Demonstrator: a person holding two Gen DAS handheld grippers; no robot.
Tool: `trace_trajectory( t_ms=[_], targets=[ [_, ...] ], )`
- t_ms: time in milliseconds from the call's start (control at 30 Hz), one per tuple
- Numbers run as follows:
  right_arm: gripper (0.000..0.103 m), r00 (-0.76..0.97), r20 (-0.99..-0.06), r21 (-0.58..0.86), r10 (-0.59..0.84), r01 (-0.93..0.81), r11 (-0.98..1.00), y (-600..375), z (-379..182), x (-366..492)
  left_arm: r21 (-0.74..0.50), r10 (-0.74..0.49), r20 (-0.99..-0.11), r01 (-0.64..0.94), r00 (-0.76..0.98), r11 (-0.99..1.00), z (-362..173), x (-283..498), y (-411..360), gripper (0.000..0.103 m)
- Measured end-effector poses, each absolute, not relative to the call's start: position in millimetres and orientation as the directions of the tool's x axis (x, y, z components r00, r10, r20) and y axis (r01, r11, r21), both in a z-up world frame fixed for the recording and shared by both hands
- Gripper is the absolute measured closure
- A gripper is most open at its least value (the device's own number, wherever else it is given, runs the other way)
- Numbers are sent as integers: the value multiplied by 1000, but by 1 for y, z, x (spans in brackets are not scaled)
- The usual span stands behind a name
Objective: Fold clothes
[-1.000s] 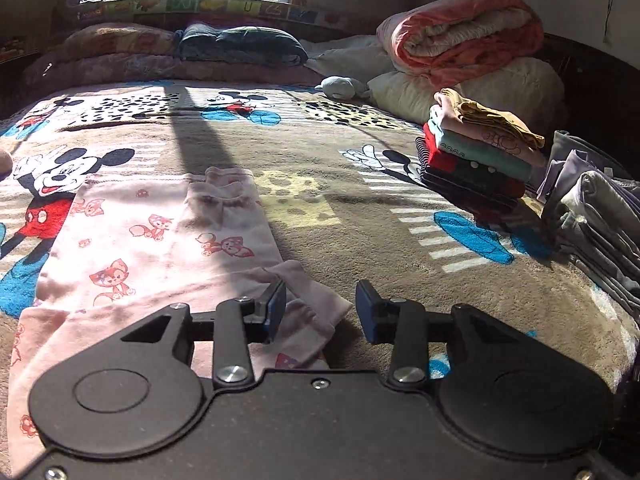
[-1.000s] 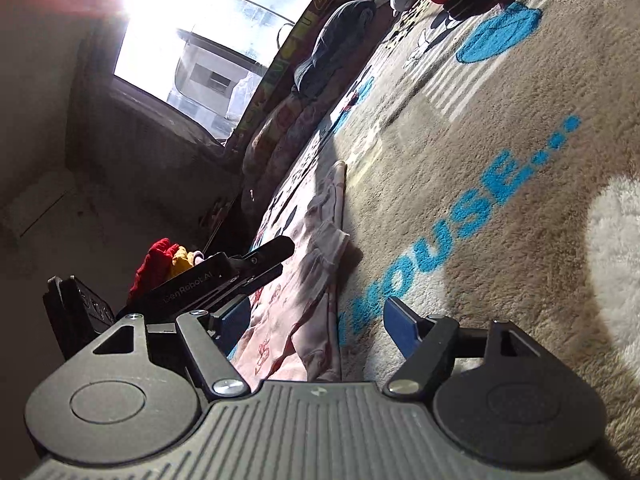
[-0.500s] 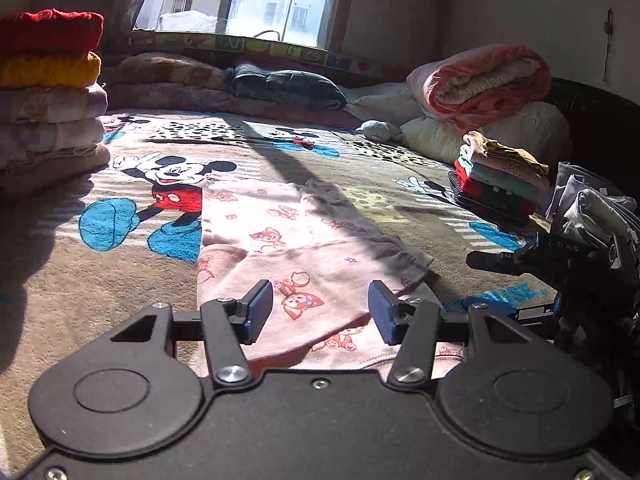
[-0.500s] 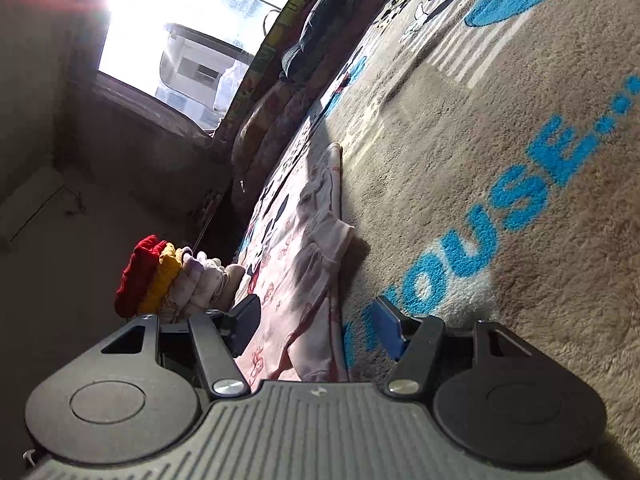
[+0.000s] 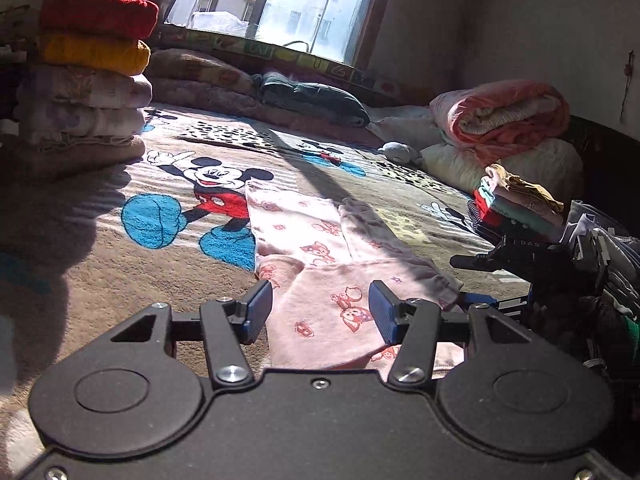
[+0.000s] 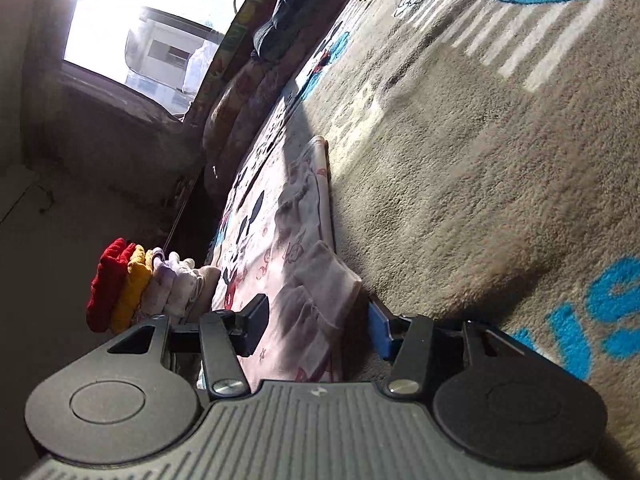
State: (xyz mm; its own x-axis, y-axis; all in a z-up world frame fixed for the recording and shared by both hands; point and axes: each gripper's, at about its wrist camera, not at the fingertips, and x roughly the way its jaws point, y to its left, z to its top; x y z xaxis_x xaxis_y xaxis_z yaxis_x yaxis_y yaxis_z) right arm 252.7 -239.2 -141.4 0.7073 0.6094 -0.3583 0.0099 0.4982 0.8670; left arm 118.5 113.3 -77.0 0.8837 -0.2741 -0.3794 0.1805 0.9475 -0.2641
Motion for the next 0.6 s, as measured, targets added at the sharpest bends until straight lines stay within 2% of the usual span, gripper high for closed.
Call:
trace_trajectory(
  t_ms=[200,367,433,533,567,600],
  targets=[
    [48,741,-277,879,611,-61,473,-232,-138,248,-284,-273,-369,171,889,943,-75,120,123,51],
    [48,750,-272,858,603,-96,505,-224,-134,248,-292,-269,-363,165,892,942,-75,118,128,51],
    [49,744,-302,828,596,-105,551,-218,-130,251,-293,-264,-366,159,892,943,-76,118,130,51],
    [67,740,-366,763,564,-108,637,-207,-124,255,-287,-261,-374,156,890,945,-77,118,131,51],
    [75,743,-369,750,558,-116,651,-205,-121,256,-281,-265,-382,162,885,946,-78,117,131,51],
    [80,746,-365,740,557,-131,660,-204,-118,255,-273,-272,-392,171,879,947,-79,118,129,51]
  ],
)
